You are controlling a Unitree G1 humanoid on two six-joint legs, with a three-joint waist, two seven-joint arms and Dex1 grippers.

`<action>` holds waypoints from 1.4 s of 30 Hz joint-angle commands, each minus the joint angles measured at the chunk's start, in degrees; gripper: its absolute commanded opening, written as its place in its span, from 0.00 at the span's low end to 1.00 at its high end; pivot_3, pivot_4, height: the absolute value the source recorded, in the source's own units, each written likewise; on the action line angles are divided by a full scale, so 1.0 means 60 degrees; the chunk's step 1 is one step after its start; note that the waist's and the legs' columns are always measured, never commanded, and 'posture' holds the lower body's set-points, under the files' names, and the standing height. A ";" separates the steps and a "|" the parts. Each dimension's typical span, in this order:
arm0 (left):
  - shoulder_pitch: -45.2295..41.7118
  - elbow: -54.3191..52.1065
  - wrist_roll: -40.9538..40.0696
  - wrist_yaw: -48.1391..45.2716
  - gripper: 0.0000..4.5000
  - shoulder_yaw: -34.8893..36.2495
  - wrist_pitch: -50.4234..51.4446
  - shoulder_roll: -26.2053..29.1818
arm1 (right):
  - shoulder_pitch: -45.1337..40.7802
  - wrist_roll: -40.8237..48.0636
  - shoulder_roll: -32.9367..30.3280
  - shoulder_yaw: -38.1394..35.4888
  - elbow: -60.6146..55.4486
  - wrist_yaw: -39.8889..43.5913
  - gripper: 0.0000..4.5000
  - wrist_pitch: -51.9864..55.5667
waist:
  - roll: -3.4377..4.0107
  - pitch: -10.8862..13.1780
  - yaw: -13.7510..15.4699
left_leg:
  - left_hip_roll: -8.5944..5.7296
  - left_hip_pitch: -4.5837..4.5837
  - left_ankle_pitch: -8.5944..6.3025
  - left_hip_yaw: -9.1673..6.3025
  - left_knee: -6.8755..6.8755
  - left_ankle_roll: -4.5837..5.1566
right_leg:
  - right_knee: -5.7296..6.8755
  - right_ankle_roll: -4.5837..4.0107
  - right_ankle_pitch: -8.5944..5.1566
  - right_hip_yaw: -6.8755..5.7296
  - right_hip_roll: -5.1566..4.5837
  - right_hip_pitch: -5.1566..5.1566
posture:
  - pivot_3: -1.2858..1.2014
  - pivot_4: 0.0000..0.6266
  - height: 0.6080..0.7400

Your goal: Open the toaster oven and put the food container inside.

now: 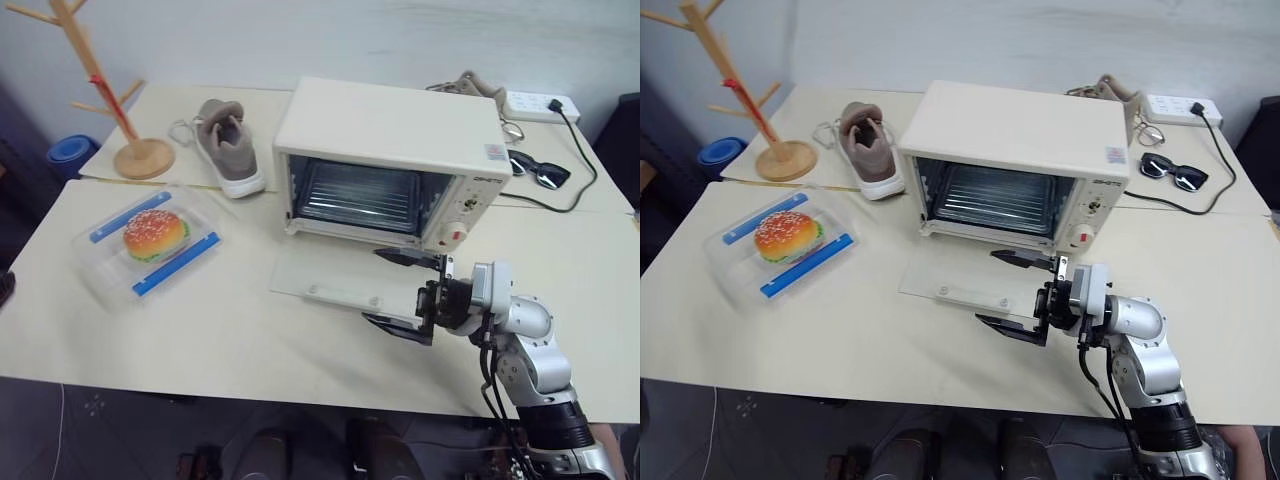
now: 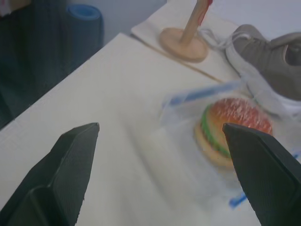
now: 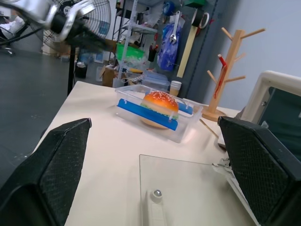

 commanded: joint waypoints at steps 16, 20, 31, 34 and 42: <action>-0.4444 0.4211 0.3014 -0.1651 0.74 -0.4710 0.2479 0.1616 | 0.0322 -0.0481 0.0045 0.0019 -0.0983 -0.1091 1.00 0.0122 | -0.0004 0.0001 -0.0299 | 0.0024 -0.0012 0.0012 0.0013 -0.0012 -0.0084 | 0.0012 -0.0001 -0.0002 0.0005 0.0037 -0.0039 | 0.52 0.24 1.00; -0.4597 0.4178 0.3588 -0.1980 0.46 -0.4625 0.2561 0.1700 | 0.0316 -0.0730 0.0095 0.0038 -0.0872 -0.1307 1.00 -0.0069 | -0.0003 0.0002 -0.0299 | 0.0026 -0.0012 0.0012 0.0012 -0.0016 -0.0084 | 0.0013 -0.0002 -0.0002 0.0005 0.0038 -0.0043 | 0.52 0.24 1.00; -0.4637 0.1918 0.3979 -0.2344 0.05 -0.3475 0.3888 0.1742 | 0.0577 -0.1177 -0.0035 -0.0322 -0.0987 -0.2105 1.00 0.0021 | -0.0015 -0.0001 -0.0283 | 0.0024 -0.0019 0.0011 0.0008 -0.0014 -0.0083 | 0.0008 -0.0002 -0.0002 0.0003 0.0030 -0.0042 | 0.52 0.24 1.00; -0.4941 0.0630 0.3523 -0.2430 0.05 -0.3393 0.4787 0.1514 | 0.0960 -0.1122 -0.0359 -0.0706 -0.1401 -0.2449 1.00 0.0269 | -0.0015 0.0000 -0.0270 | 0.0021 -0.0023 0.0011 0.0010 -0.0013 -0.0083 | 0.0004 -0.0002 -0.0002 0.0005 0.0025 -0.0042 | 0.52 0.24 1.00; -0.8469 -0.0627 0.3083 -0.1952 0.05 -0.5891 0.6091 -0.0130 | 0.2218 -0.0965 -0.1162 -0.1571 -0.2375 -0.2866 1.00 0.0905 | -0.0015 0.0000 -0.0032 | 0.0008 -0.0016 0.0027 0.0006 0.0009 -0.0096 | 0.0021 0.0010 0.0004 0.0002 0.0033 -0.0029 | 0.52 0.24 1.00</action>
